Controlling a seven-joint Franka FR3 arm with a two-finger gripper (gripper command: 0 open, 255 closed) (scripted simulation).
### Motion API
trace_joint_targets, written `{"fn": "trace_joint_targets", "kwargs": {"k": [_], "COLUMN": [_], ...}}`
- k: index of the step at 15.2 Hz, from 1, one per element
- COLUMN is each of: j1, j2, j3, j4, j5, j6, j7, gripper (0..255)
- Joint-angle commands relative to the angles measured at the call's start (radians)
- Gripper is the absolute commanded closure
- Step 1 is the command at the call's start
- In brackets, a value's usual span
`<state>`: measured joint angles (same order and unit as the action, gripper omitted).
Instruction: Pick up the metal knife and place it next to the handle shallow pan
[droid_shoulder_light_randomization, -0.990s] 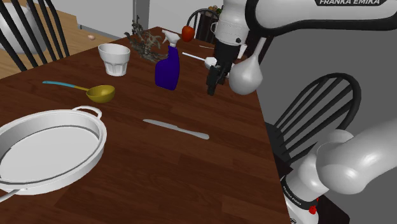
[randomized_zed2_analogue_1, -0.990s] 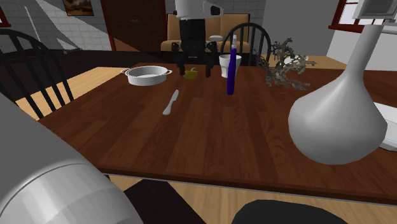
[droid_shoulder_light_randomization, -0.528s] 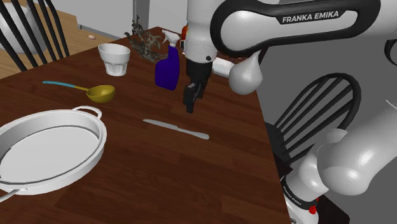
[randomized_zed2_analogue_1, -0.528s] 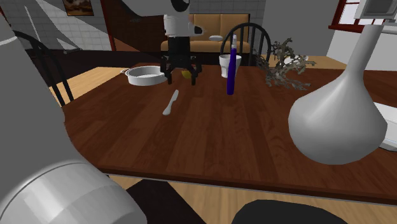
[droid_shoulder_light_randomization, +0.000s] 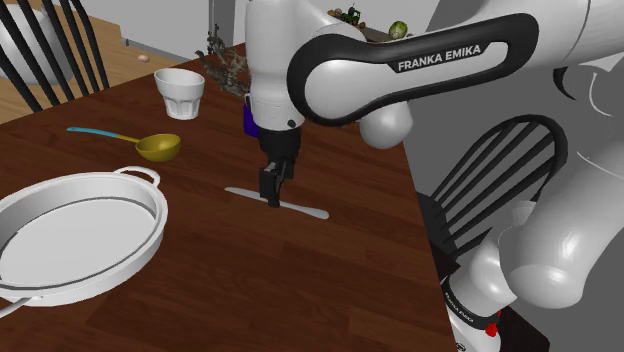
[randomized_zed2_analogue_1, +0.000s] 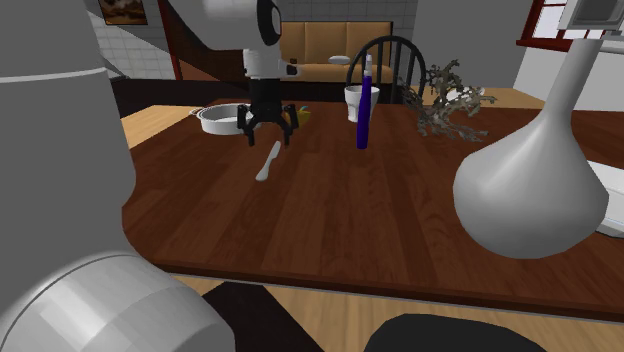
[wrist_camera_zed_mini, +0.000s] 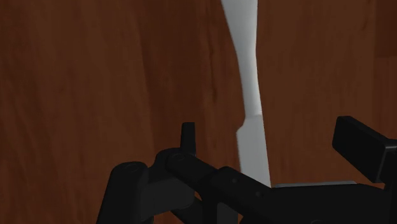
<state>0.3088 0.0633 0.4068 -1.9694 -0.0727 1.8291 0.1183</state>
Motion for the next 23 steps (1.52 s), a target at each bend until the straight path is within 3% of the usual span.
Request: {"fn": "trace_joint_targets", "kwargs": {"k": [1, 5, 12, 13, 23], "j1": [-0.001, -0.002, -0.002, -0.002, -0.002], "j2": [0.006, 0.012, 0.012, 0.012, 0.007], "j3": [-0.001, -0.002, -0.002, -0.002, -0.002], "j4": [-0.023, -0.064, -0.064, -0.064, -0.057], "j5": [-0.003, -0.007, -0.007, -0.007, -0.005], "j6": [0.027, 0.075, 0.074, 0.074, 0.062], "j7": [0.000, 0.003, 0.003, 0.003, 0.000], "gripper": [0, 0, 0, 255, 255]}}
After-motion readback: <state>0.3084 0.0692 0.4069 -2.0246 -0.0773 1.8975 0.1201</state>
